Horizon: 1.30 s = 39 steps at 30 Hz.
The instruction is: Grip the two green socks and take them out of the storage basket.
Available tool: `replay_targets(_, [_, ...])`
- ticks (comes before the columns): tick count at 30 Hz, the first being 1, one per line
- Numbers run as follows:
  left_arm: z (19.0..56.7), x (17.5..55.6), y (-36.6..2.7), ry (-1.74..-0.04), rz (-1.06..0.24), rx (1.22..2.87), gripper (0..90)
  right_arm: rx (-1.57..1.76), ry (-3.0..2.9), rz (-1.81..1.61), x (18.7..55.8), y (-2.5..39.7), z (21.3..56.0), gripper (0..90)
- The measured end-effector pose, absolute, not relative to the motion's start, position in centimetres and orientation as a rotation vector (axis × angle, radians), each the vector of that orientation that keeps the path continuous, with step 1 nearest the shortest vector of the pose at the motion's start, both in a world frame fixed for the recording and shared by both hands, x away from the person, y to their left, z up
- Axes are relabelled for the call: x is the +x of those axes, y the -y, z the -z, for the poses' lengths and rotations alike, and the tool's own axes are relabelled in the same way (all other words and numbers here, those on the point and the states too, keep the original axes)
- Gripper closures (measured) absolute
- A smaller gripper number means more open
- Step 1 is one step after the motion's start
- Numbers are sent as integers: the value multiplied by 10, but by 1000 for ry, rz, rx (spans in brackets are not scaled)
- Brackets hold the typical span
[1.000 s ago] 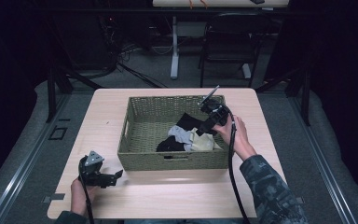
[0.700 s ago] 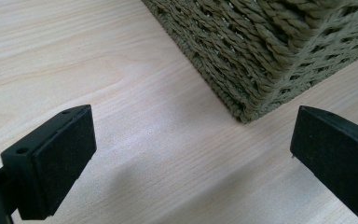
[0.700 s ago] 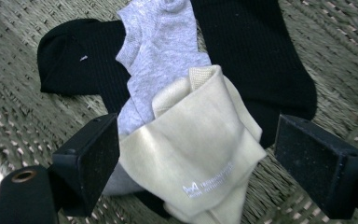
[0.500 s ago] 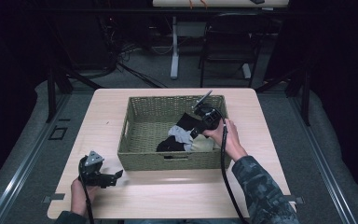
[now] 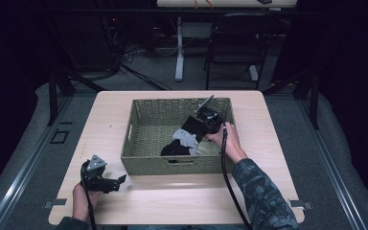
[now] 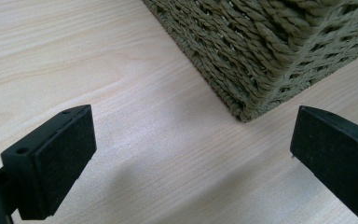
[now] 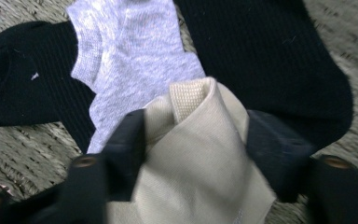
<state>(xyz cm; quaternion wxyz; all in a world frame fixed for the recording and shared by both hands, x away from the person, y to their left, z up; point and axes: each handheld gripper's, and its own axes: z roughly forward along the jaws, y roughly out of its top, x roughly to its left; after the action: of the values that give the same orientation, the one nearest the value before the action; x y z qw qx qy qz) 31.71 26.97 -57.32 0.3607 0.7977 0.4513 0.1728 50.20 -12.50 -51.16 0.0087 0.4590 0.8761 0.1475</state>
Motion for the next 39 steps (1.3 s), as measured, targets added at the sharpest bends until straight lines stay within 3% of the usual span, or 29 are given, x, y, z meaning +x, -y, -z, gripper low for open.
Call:
replay_targets(1, [573,317,-270,-1163,-445,2056,3,1444,-2745,-445,502,125,512,571])
replay_targets(6, [573,317,-270,-1163,-447,2054,3,1441,-2742,-454,499,126,508,678])
replay_targets(39, [573,320,-268,-1159,-443,2056,3,1293,-2769,-501,489,127,422,736])
